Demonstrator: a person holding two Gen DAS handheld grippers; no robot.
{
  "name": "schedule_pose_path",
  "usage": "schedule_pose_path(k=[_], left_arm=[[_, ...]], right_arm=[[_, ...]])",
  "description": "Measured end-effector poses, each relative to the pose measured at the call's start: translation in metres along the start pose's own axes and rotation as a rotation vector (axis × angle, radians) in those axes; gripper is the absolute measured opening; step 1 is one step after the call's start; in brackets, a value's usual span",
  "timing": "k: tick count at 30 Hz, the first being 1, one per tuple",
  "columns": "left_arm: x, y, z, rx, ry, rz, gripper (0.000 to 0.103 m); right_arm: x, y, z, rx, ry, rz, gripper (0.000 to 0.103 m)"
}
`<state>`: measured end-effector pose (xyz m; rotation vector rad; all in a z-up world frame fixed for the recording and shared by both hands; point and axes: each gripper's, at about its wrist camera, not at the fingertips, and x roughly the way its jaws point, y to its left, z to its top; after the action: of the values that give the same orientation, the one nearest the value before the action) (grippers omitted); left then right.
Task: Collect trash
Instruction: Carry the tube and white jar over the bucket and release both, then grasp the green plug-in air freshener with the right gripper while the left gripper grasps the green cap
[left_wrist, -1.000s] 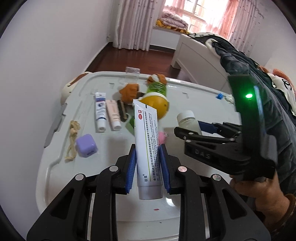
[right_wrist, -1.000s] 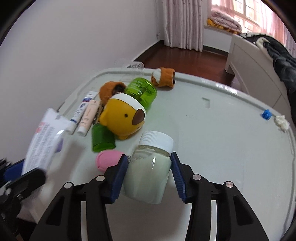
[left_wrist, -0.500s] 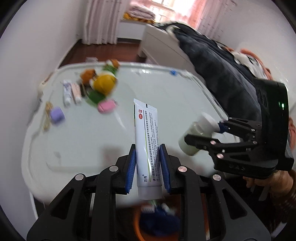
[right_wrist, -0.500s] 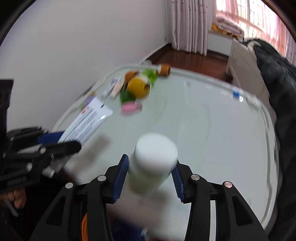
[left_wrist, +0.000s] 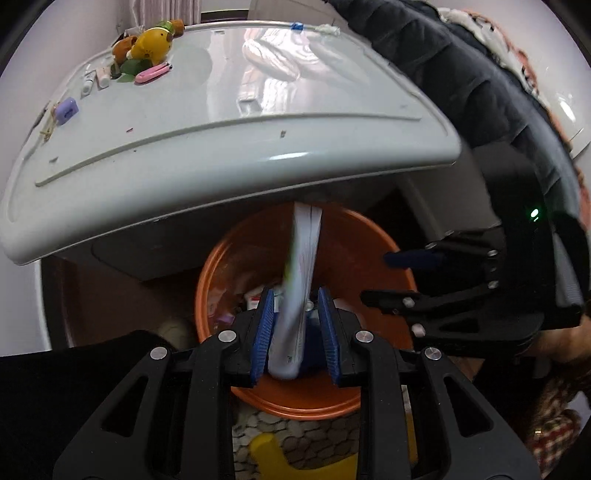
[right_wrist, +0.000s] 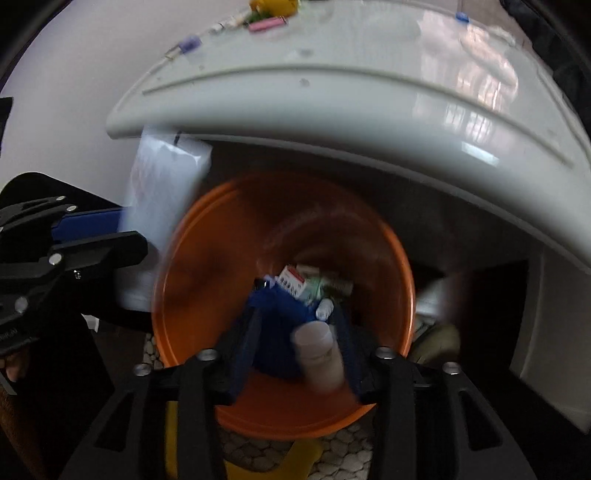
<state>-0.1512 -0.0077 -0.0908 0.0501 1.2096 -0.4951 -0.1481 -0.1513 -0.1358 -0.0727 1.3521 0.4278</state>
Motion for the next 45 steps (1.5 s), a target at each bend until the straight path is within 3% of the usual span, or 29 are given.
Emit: schedule_pose_path(k=[2,4,7,12,24,32,34,42,45], left_arm=[[0.007,-0.001,0.000,-0.003,0.025,0.013,0.029],[0.011,-0.001,-0.001,-0.004,0.037,0.034,0.041],[0.012,-0.004,0.001,0.006,0.045,0.062,0.043],[0.009,-0.008,0.007,0.028,0.029,0.119,0.044],[-0.004,-0.001,0.026,0.034,-0.027,0.219,0.048],[-0.010,0.007,0.041,0.021,-0.070,0.257,0.061],[-0.016,0.012,0.048,0.009,-0.095,0.270,0.070],[-0.032,0.053,0.094,-0.125,-0.183,0.291,0.072],[-0.039,0.068,0.118,-0.166,-0.223,0.325,0.079]], right_arm=[[-0.005,0.001,0.002,-0.002,-0.030,-0.022,0.078],[-0.011,-0.001,0.005,-0.001,-0.064,-0.054,0.079],[-0.019,-0.009,0.013,0.020,-0.107,-0.089,0.083],[-0.029,-0.018,0.020,0.079,-0.157,-0.066,0.085],[-0.037,-0.013,0.021,0.053,-0.173,-0.051,0.088],[-0.041,-0.012,0.025,0.063,-0.182,-0.034,0.088],[-0.050,-0.011,0.030,0.060,-0.210,-0.029,0.088],[-0.115,0.000,0.085,-0.024,-0.373,-0.023,0.096],[-0.130,0.001,0.121,-0.041,-0.423,-0.003,0.096]])
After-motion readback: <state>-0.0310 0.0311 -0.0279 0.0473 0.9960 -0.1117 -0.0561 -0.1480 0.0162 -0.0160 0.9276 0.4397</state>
